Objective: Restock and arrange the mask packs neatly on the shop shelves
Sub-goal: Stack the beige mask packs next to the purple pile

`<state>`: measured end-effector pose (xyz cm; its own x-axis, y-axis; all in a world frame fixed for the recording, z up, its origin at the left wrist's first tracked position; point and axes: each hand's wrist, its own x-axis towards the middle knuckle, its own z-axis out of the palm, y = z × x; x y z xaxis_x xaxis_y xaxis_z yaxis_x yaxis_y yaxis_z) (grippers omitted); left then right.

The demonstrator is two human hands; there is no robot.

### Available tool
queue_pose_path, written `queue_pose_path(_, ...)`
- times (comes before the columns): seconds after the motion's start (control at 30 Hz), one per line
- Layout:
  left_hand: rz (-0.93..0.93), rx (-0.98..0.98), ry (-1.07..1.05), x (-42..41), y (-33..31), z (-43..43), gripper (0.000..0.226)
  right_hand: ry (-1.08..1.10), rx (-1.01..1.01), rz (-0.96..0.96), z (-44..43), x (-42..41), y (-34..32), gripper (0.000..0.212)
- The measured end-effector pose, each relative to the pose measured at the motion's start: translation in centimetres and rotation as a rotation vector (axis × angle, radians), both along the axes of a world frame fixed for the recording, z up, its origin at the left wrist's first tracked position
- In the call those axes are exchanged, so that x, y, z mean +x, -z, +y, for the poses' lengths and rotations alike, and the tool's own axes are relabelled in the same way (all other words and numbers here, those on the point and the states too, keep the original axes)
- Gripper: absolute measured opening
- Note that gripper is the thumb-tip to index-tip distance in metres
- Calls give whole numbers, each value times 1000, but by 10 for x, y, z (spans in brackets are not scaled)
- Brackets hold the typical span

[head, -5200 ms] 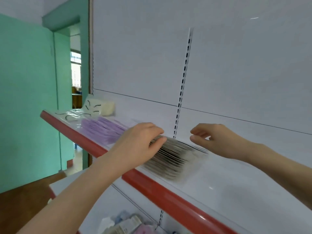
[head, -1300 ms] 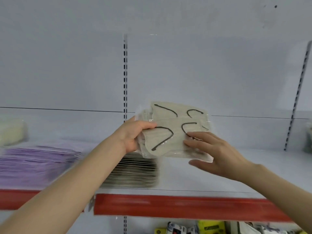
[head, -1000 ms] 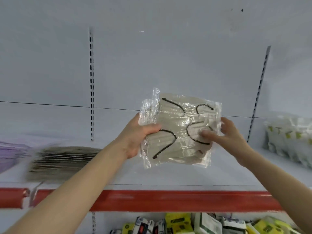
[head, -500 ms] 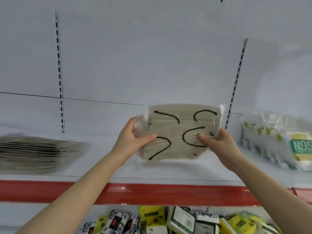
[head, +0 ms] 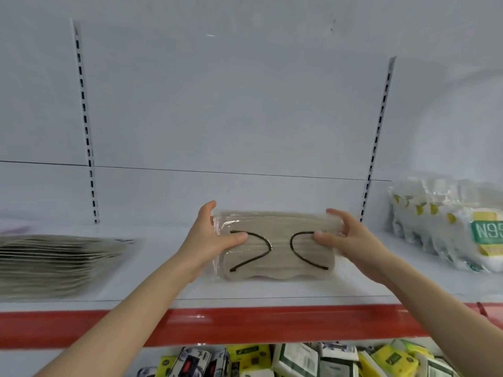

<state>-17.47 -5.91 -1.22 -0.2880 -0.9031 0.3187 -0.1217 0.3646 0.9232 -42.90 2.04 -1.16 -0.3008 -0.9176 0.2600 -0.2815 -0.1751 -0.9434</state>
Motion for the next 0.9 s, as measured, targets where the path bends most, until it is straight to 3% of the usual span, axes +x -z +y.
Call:
queue_pose_path(0.13,-58,74,42,-1,11,-6,49,-24,93,18,0,1,15,34)
queue_pose_path(0.37,-155,72,-9,-4,11,-18,34,-9,88,16,-2,-6,16,28)
queue_pose_path(0.53,-151,29,-7,-29,-5,-41,39,77,63,33,-10,-26,-6,16)
queue_pose_path(0.9,-71,-65,-75,-134,-26,-99,31,167,34,-53,-76,-105,-41,29)
